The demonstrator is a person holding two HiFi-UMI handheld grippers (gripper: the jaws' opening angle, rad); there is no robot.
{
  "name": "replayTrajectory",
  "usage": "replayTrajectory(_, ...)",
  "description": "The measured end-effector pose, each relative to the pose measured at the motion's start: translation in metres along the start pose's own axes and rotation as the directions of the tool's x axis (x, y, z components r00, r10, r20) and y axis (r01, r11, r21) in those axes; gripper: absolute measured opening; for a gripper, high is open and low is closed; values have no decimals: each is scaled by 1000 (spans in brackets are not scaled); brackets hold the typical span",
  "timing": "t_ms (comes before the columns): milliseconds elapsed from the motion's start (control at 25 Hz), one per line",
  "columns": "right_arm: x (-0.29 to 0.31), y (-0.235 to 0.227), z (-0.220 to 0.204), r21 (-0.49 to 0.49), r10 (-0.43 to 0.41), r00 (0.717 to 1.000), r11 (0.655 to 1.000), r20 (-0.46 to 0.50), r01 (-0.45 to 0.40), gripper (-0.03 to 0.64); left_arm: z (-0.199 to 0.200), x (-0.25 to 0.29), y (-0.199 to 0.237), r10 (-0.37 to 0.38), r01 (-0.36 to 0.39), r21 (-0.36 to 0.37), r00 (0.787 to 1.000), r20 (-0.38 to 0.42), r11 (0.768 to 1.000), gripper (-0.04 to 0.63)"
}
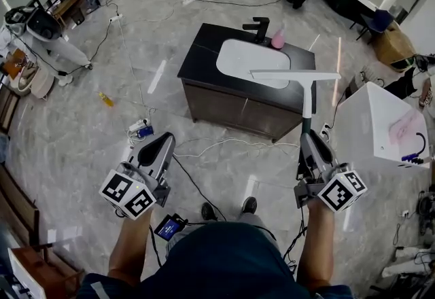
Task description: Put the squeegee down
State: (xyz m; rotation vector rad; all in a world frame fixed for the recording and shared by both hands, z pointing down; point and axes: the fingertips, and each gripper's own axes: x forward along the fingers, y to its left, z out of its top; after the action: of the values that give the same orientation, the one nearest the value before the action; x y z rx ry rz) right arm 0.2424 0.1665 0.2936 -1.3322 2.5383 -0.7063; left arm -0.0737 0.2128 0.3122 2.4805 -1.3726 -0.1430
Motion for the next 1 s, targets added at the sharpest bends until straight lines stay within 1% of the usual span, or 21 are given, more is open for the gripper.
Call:
replayTrajectory(120,10,-2,0,-1,10,1000,1000,-8,-10,93,-3,5,4,4,-4,-6,1000,-4,1000,11)
replayTrajectory(280,23,-17,4,11,32,999,999,-14,-32,92,-4,19,6,22,-22,-1,1000,-9,1000,11)
replayTrajectory(480,43,-43,14,35,72,997,997,-28,-71,91,-1,43,3,67,-67,6,998,-14,998,11)
replayTrajectory(760,70,-87,33,47,126,991,991,-48,-123,91,3,89,-9,115,-115,19,993,-4,993,11)
replayTrajectory(1000,91,-121,49,67,171,983,984,-66,-167,91,5,123,-17,163,-163,29,987,-7,986,11)
